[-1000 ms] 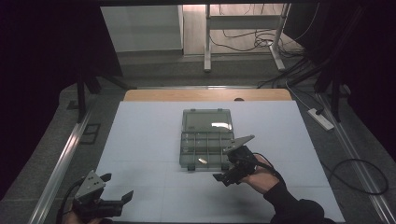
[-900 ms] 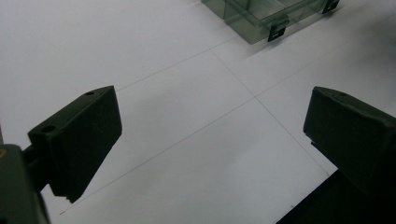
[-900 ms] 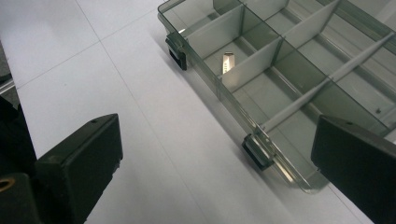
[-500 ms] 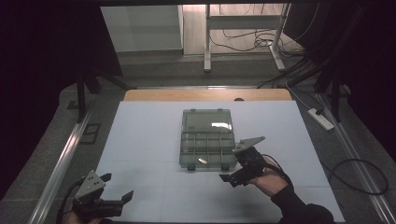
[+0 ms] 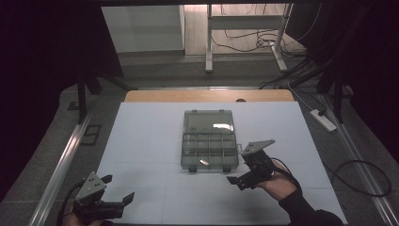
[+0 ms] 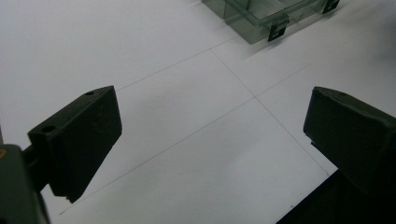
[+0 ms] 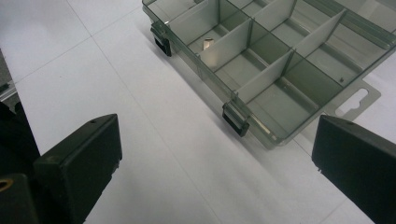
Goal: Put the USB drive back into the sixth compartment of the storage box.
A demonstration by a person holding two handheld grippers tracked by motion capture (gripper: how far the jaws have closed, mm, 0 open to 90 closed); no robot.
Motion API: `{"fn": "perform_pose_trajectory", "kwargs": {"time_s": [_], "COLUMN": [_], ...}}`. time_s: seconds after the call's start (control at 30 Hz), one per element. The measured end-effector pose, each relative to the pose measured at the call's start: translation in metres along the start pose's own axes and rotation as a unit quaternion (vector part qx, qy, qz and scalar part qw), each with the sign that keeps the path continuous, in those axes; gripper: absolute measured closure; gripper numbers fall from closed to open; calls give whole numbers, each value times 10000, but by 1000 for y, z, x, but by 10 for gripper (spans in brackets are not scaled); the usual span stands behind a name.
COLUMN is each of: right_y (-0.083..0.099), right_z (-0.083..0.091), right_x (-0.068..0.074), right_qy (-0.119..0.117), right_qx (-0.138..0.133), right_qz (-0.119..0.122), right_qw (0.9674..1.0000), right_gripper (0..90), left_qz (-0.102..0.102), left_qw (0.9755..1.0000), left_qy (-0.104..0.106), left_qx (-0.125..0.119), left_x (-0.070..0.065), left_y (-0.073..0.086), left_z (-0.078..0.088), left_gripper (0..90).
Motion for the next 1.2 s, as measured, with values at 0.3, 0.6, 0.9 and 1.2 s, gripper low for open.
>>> {"fn": "perform_pose_trajectory", "kwargs": {"time_s": [0.3, 0.6, 0.9, 1.2], "right_y": [6, 12, 19, 28], "right_z": [8, 14, 19, 25], "right_x": [-1, -4, -7, -11], "right_qy": [47, 128, 198, 289], "right_qx": [-29, -48, -43, -39], "right_qz": [-43, -91, -179, -268], "right_qw": [10000, 9999, 9996, 9992], "right_gripper": [19, 18, 17, 17], "left_qz": [-1, 5, 10, 18], "left_qw": [10000, 10000, 10000, 10000], "left_qy": [-3, 0, 4, 4], "left_qx": [3, -1, -4, -8], "left_x": [0, 0, 0, 0], "left_y": [0, 0, 0, 0], "left_z": [0, 0, 0, 0], "left_gripper": [47, 47, 46, 46]}}
Point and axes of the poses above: each handheld gripper's, and its own axes: z roughly backward along the jaws, y roughly out of its underside, x roughly to its left, the point moved 4 cm from there along -z, roughly forward along the jaws, and after that the axes turned 7 degrees about -y, right-handed, at the moved point
